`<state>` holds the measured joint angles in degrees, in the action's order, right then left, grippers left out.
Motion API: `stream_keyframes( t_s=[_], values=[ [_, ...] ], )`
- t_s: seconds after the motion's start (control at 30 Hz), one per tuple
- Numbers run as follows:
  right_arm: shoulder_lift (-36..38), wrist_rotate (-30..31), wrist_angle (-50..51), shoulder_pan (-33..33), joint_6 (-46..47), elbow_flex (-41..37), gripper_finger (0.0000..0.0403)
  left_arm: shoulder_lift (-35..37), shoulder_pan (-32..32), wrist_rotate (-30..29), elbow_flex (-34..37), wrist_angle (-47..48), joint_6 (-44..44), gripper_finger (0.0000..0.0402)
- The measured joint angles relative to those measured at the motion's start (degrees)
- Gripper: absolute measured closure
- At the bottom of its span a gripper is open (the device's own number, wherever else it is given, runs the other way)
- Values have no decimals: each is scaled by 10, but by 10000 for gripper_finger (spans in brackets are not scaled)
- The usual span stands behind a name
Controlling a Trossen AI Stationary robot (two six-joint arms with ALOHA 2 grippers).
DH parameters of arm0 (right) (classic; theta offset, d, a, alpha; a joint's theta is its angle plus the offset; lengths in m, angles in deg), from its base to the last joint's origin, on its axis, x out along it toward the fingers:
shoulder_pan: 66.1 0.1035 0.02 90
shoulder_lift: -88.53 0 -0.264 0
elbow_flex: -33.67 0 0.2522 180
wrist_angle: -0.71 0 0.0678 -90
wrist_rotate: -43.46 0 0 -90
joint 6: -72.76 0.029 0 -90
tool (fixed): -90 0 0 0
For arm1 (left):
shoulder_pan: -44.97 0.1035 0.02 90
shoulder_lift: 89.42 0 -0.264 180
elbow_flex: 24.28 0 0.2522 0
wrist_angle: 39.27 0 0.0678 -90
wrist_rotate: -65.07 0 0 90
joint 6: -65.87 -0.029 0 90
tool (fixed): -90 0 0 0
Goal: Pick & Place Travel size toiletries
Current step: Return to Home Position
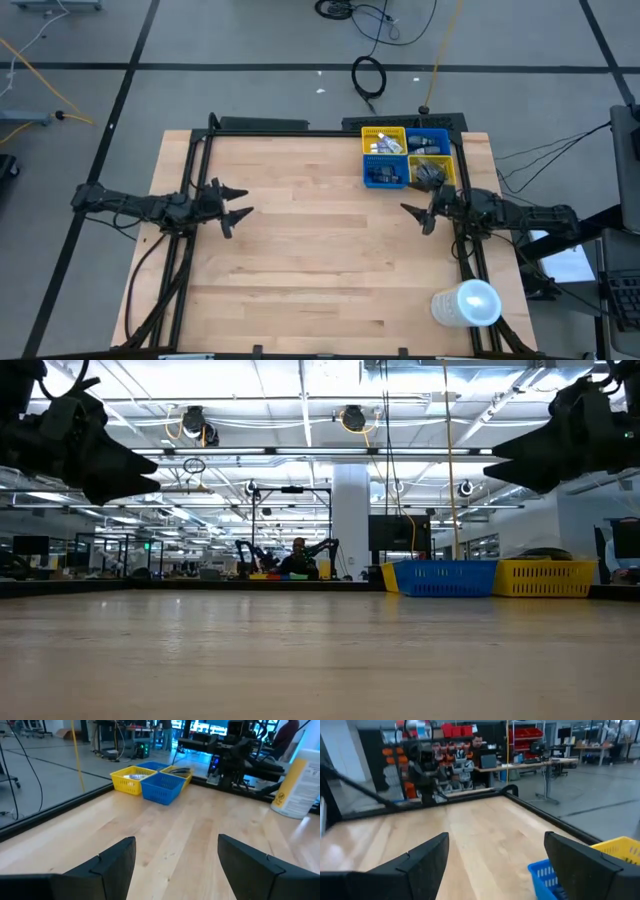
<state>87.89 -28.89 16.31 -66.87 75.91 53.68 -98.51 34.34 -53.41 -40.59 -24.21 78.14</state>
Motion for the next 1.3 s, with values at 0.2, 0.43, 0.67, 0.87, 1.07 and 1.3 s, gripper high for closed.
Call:
stream_keyframes(
  t_s=[0.2,0.43,0.67,0.87,1.07,1.3],
  values=[
    [-1,1,-8,0,20,-4,85,-3,0,0,0,-1,-1,128],
    [-1,1,-12,0,20,-5,85,-3,0,0,0,-2,-1,128],
    [-1,2,-37,0,20,-7,85,-3,0,0,0,-2,-1,128],
    [-1,2,-50,0,20,-8,85,-3,0,0,0,-2,-1,128],
    [-1,2,-51,0,20,-8,85,-3,0,0,0,-2,-1,128],
    [-1,2,-53,0,20,-8,85,-3,0,0,0,-2,-1,128]
  ],
)
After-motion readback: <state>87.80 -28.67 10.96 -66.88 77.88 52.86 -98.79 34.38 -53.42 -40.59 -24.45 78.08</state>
